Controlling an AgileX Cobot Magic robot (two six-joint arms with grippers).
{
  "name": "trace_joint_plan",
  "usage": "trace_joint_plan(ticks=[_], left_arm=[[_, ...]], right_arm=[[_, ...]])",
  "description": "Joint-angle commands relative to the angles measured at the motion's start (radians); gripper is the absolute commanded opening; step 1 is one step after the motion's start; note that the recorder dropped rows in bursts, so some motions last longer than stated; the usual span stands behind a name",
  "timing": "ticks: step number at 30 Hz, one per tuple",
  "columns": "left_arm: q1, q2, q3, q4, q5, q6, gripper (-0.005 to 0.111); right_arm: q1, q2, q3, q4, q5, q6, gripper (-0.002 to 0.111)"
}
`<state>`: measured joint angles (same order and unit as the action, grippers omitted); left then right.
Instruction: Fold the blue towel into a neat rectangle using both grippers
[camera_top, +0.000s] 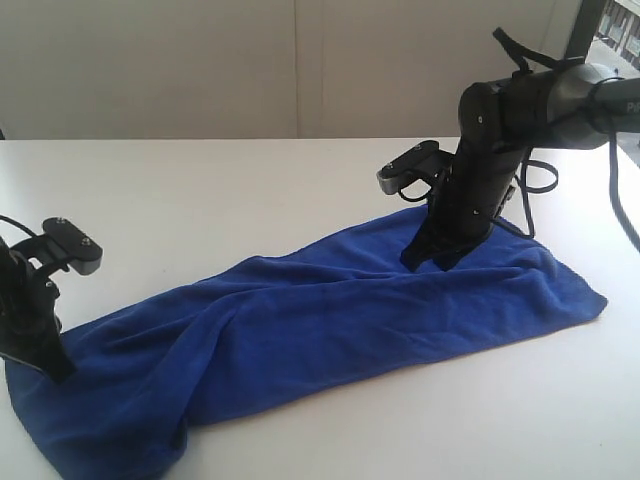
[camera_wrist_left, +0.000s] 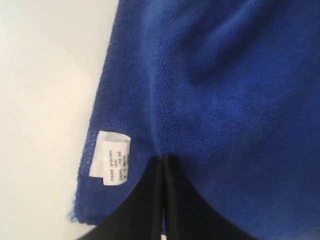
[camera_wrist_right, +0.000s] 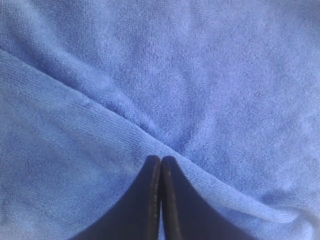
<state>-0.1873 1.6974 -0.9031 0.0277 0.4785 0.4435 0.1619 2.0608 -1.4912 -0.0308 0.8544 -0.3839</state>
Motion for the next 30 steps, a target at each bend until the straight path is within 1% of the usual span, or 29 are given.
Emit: trace_joint_plan(ticks=[1, 4, 10, 13, 16, 23, 30], left_arm=[[-0.004, 0.047, 0.009, 0.037, -0.005, -0.033, 0.0], [-0.004, 0.061, 0.009, 0.075, -0.026, -0.064, 0.0], [-0.004, 0.105, 0.006, 0.317, -0.043, -0.242, 0.0], [-0.001, 0.129, 0.005, 0.405, -0.079, -0.299, 0.0], [0.019, 0.149, -0.002, 0.437, -0.115, -0.316, 0.0], [0.082, 0.204, -0.095, 0.469, -0.13, -0.309, 0.0], [0.094, 0.271, -0.214, 0.513, -0.151, -0.307, 0.0]], right_arm=[[-0.006, -0.011, 0.005, -0.003, 0.005, 0.002, 0.001], [-0.006, -0.011, 0.005, -0.003, 0.005, 0.002, 0.001], [-0.006, -0.011, 0.005, -0.003, 0.005, 0.002, 0.001], [-0.006, -0.011, 0.005, -0.003, 0.015, 0.002, 0.001], [-0.006, -0.011, 0.005, -0.01, 0.031, 0.002, 0.001], [-0.006, -0.011, 0.005, -0.056, 0.075, 0.032, 0.001], [-0.023, -0.011, 0.005, -0.085, 0.062, 0.051, 0.001]])
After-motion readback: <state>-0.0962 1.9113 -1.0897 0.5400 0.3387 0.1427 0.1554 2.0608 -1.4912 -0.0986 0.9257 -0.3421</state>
